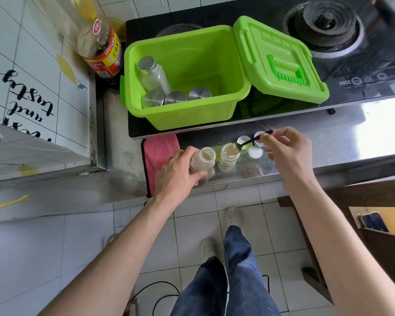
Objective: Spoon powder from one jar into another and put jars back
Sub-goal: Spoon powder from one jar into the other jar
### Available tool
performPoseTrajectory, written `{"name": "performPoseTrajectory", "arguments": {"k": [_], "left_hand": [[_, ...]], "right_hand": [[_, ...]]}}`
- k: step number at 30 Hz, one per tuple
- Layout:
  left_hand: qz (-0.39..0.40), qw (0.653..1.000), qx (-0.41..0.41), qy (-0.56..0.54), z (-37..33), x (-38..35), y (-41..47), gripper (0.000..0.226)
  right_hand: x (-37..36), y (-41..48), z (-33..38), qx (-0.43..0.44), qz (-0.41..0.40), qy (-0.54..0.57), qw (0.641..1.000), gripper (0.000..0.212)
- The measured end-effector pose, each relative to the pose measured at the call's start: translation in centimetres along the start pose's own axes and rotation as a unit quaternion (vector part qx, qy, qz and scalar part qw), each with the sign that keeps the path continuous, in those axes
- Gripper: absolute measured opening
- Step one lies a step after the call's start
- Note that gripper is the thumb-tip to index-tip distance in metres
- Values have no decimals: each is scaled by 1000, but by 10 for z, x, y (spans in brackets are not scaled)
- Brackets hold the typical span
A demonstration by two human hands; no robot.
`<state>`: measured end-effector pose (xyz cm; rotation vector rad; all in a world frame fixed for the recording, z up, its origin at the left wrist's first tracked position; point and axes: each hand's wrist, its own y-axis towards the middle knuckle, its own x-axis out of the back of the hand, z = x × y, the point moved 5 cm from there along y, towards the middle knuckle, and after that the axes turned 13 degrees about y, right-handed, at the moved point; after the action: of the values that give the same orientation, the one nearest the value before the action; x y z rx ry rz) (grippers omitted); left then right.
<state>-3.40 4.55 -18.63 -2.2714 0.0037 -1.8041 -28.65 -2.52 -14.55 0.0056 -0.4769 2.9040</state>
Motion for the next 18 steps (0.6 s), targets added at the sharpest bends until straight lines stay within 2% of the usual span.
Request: {"name": "performPoseTrajectory", "arguments": {"k": [4, 6, 9, 11, 18], "left_hand": [[3, 1000, 1, -3, -1, 1, 0, 49], [7, 1000, 4, -1, -1, 1, 1, 49], [9, 1000, 4, 3, -1, 0, 0, 49], [9, 1000, 5, 4, -1, 0, 0, 48], [10, 1000, 3, 0, -1, 1, 0, 48]], "right_hand": [[-16, -2, 9, 98, 36, -112, 988, 11], [-29, -8, 16, 162, 91, -206, 961, 7], [-43, -17, 19, 226, 156, -334, 902, 7], [-43, -17, 23, 242, 151, -352, 891, 6], [-42, -29, 31, 274, 131, -329, 894, 5]]}}
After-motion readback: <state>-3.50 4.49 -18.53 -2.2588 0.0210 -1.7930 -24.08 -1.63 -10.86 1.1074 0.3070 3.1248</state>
